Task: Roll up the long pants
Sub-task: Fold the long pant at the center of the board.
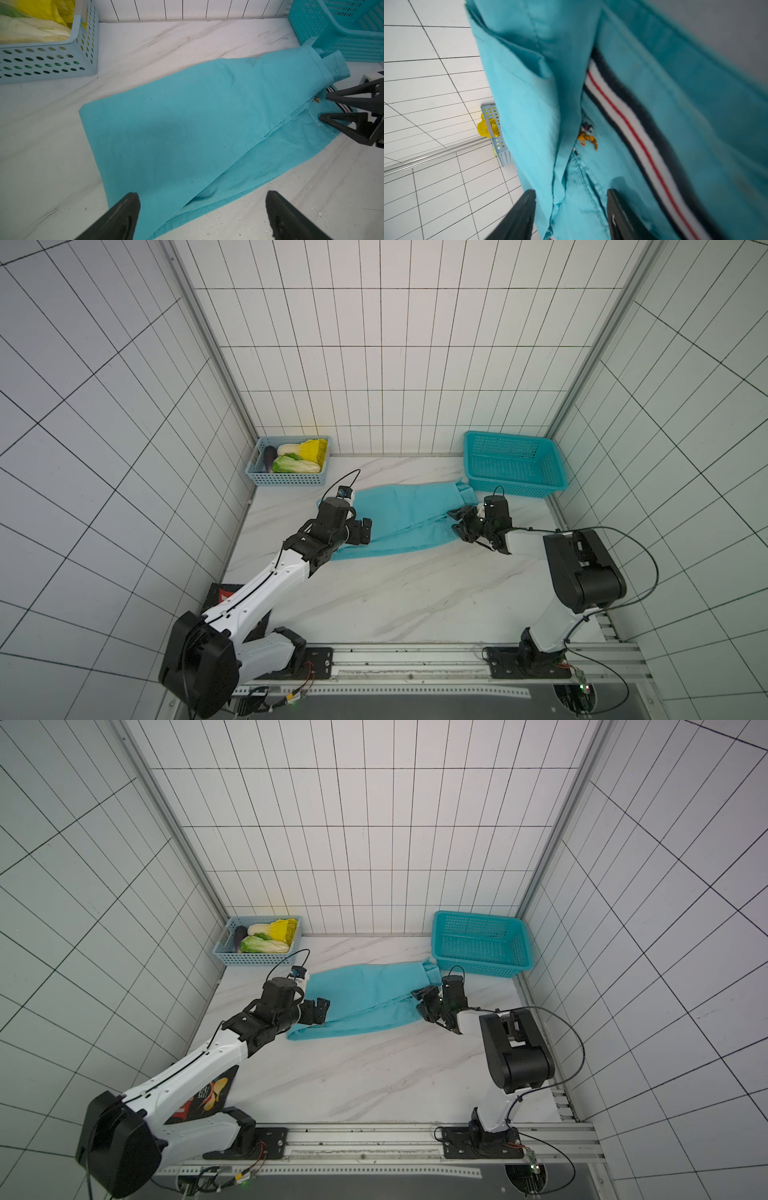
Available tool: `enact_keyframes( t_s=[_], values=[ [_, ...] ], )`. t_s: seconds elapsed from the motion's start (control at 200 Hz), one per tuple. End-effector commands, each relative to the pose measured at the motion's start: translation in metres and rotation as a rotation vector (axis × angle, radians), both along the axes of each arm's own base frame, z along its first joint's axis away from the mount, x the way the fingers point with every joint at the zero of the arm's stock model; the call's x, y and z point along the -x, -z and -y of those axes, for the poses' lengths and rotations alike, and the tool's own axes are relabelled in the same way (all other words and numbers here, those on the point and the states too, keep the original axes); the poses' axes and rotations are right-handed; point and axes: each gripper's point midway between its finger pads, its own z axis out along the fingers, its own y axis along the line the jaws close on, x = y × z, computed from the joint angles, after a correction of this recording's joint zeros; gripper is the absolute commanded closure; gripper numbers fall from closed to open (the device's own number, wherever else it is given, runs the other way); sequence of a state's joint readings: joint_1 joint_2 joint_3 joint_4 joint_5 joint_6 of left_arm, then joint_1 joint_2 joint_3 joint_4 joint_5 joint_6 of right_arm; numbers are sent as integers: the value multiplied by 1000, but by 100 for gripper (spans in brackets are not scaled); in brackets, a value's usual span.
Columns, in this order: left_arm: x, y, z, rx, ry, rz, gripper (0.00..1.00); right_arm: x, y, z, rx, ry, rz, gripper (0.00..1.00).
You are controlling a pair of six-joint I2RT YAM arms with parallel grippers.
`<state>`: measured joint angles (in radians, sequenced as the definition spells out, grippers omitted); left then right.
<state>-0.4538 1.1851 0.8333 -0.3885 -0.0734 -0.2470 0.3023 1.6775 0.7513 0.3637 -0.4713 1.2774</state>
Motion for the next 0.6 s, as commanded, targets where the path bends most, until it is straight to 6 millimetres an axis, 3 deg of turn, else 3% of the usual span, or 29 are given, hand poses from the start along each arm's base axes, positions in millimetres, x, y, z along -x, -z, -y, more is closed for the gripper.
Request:
enact_keyframes(
  t_s=[0.0,0.13,0.27,0.43,0.595],
  values=[
    [-5,-3,-8,41,-41,8,3,-1,-32,-2,19,23,41,41],
    [-4,-2,-9,41,-43,6,3,-9,-23,-3,43,33,24,41],
    [-3,0,-9,38,-40,-1,3,-20,-7,-21,0,18,3,41],
    [-4,2,-9,40,-42,-3,3,-26,-2,-37,-5,-2,-1,41],
    [-4,4,-7,50,-40,-10,3,-37,2,-40,5,16,25,42]
  ],
)
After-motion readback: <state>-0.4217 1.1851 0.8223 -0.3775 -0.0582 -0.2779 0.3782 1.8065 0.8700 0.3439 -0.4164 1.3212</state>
